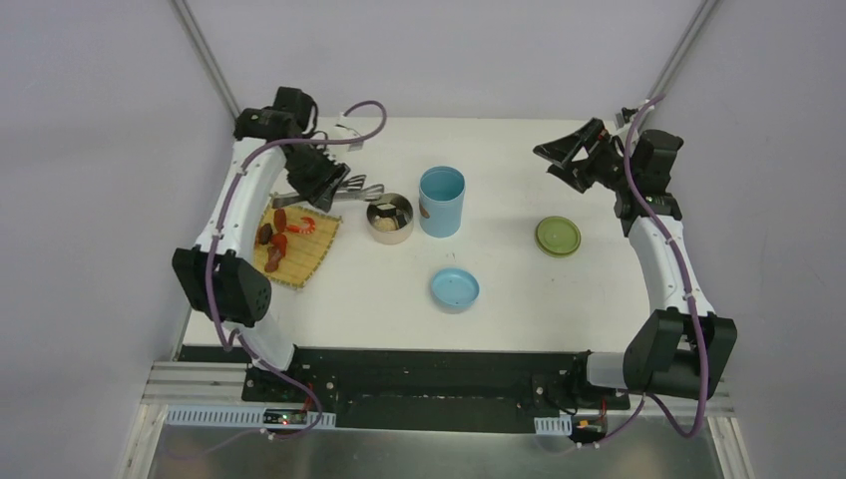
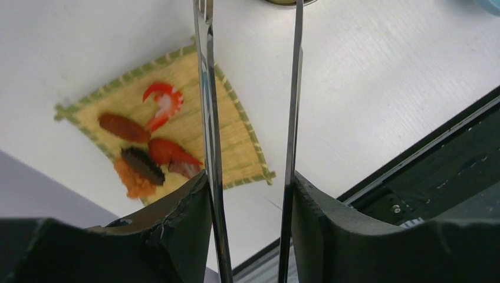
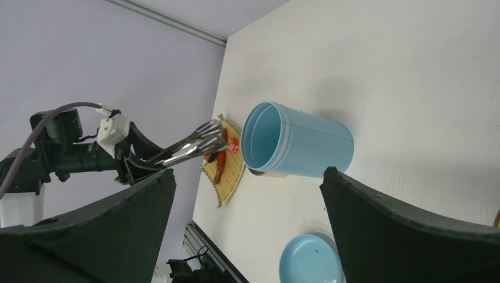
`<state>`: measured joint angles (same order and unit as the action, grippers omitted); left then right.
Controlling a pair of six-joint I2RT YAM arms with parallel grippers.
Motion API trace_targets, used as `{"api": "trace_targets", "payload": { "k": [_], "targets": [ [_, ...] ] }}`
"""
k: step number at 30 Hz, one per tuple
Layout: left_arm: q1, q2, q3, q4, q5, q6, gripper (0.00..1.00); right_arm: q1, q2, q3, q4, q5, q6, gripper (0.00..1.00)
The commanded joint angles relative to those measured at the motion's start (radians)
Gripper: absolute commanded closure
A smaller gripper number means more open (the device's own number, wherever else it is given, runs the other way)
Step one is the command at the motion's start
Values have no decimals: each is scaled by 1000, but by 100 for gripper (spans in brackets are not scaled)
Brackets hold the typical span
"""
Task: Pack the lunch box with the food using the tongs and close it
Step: Place the fake food in the packing box, then pick up the fake food from the plate.
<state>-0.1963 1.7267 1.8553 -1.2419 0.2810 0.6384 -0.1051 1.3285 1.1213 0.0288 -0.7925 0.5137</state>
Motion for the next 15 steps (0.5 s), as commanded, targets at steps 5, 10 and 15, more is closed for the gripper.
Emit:
{"api": "trace_targets", "payload": {
  "k": [5, 10, 15],
  "targets": [
    [273, -203, -101, -58, -15, -160, 53, -4, -11, -34, 31, -17, -40, 1],
    [420, -311, -222, -61, -78, -132, 53, 4, 2, -34, -7, -10, -90, 1],
    [530, -351, -299, -71, -179, -111, 53, 14, 11, -29, -62, -7, -146, 2]
  ]
}}
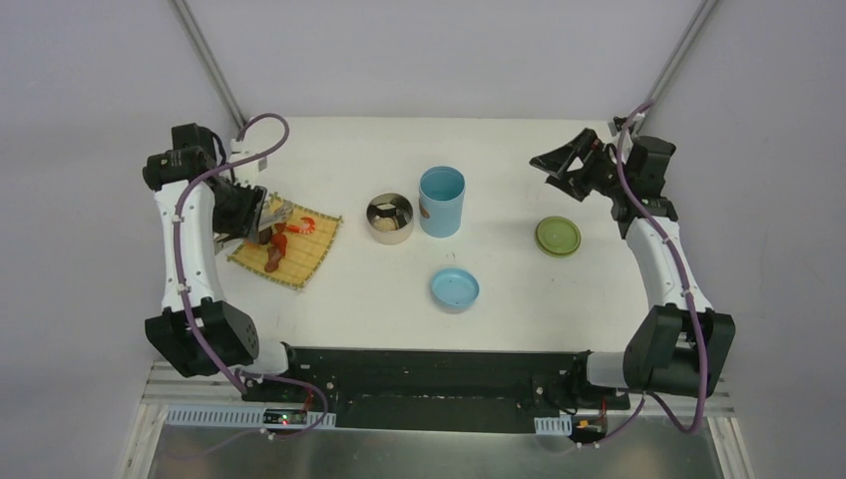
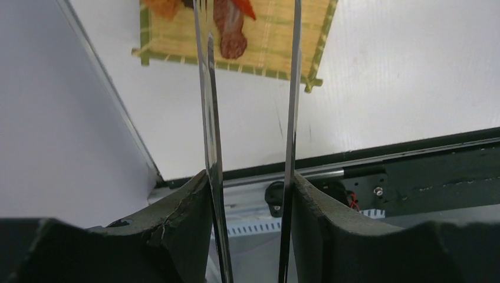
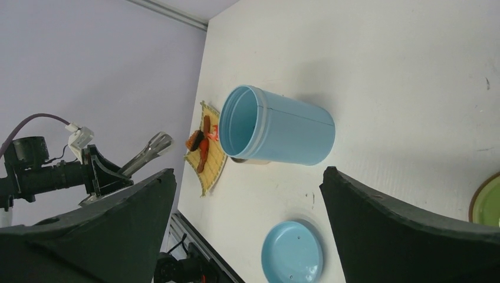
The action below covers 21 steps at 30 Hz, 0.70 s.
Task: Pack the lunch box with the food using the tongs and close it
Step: Pick up the fake food from the plate.
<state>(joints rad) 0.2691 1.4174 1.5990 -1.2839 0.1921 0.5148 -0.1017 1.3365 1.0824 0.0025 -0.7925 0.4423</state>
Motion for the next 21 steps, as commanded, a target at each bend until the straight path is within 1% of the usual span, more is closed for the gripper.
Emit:
{"api": "trace_targets", "payload": {
  "k": [1, 7, 11, 13, 21],
  "targets": [
    [84, -47, -55, -20, -105, 13, 53, 13, 6, 11, -46, -3, -88, 2],
    [181, -34, -104, 36, -216, 0, 54, 29, 20, 27, -102, 11, -145, 2],
    [203, 8, -115, 73, -283, 1, 55, 35, 24, 31, -109, 12, -158, 2],
    [203, 33, -114, 87, -292, 6, 55, 36, 27, 32, -110, 12, -161, 2],
    [199, 119, -73, 82, -257, 16, 54, 38, 33, 43, -118, 19, -172, 2]
  ]
}}
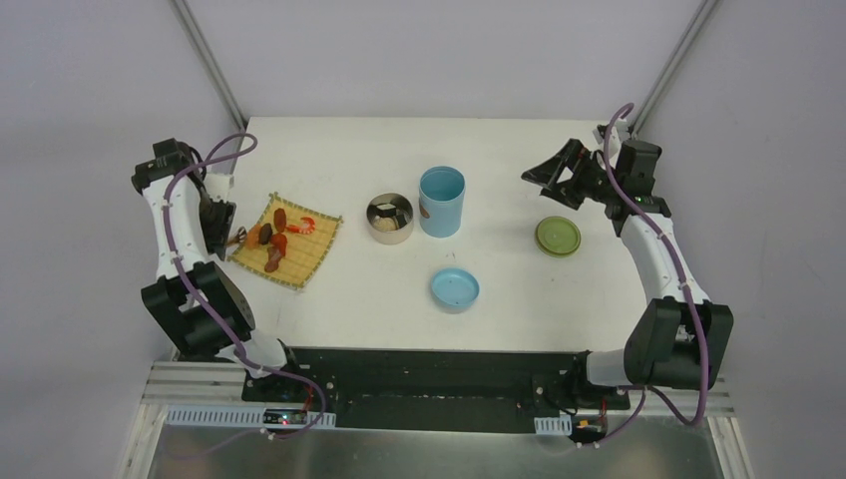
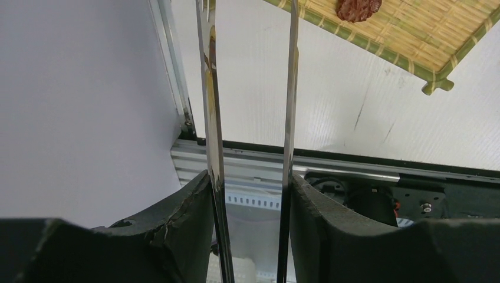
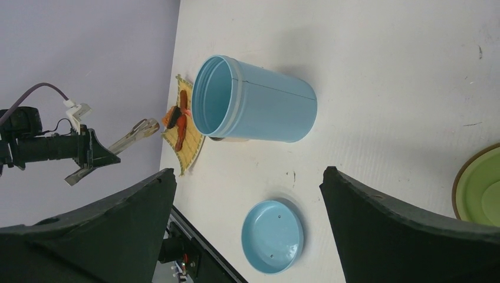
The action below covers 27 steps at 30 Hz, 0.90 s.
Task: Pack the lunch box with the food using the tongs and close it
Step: Pick up the fake food from the plate.
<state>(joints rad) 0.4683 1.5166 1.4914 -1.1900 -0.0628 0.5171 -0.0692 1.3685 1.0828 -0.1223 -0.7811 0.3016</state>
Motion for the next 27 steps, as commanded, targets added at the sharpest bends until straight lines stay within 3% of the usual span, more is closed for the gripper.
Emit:
{"api": "trace_targets", "payload": {
  "k": [1, 16, 27],
  "targets": [
    [-1, 25, 35, -14, 3, 14, 54, 6, 2, 43, 4, 9, -31, 2],
    [-15, 49, 65, -21, 105, 12, 55, 8, 1, 40, 9, 13, -24, 2],
    [-53, 101, 54, 13, 30, 1, 58, 14, 3, 47, -1, 13, -37, 2]
  ]
}}
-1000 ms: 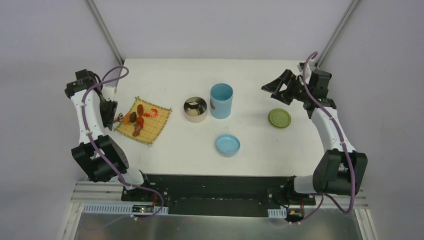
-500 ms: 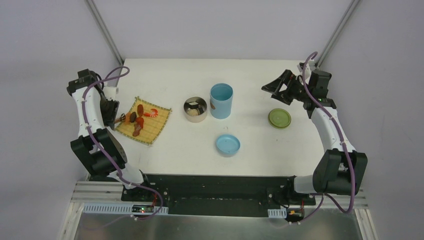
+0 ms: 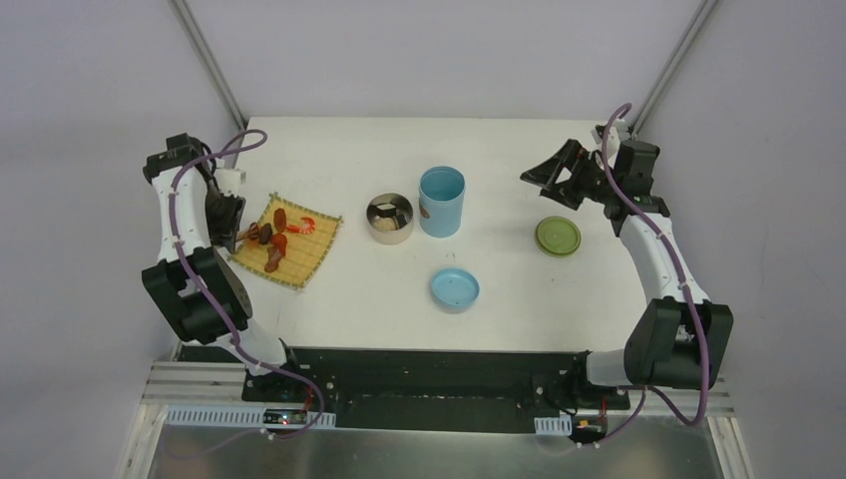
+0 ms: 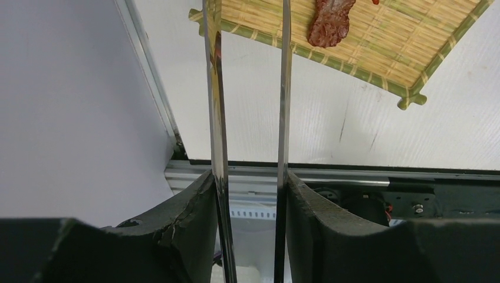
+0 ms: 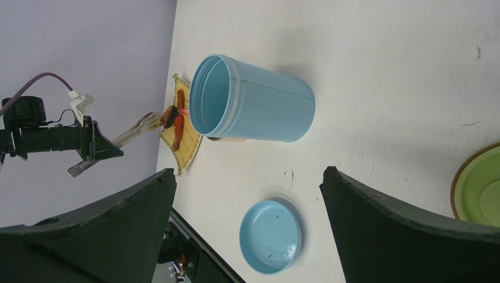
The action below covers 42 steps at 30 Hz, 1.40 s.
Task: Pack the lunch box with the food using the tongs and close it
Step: Pick up the fake food from the plate.
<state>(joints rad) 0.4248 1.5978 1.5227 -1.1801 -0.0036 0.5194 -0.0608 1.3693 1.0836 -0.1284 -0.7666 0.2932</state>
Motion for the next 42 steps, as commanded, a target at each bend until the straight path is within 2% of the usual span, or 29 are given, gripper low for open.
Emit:
{"api": "trace_targets", "payload": {
  "k": [1, 10, 23, 36, 42],
  "targets": [
    [-13, 26, 25, -1, -35, -1, 59, 6, 3, 47, 3, -3, -30, 2],
    [-27, 33, -5, 5, -56, 1, 61, 7, 10, 50, 12, -3, -21, 2],
    [-38, 51, -19, 2, -63, -10, 58, 9, 13, 56, 12, -5, -18, 2],
    [-39, -40, 36, -52, -34, -54, 79, 9, 4, 57, 8, -1, -23, 2],
    [-44, -93, 37, -70, -16, -59, 85, 9, 7, 63, 3, -6, -27, 2]
  ]
}}
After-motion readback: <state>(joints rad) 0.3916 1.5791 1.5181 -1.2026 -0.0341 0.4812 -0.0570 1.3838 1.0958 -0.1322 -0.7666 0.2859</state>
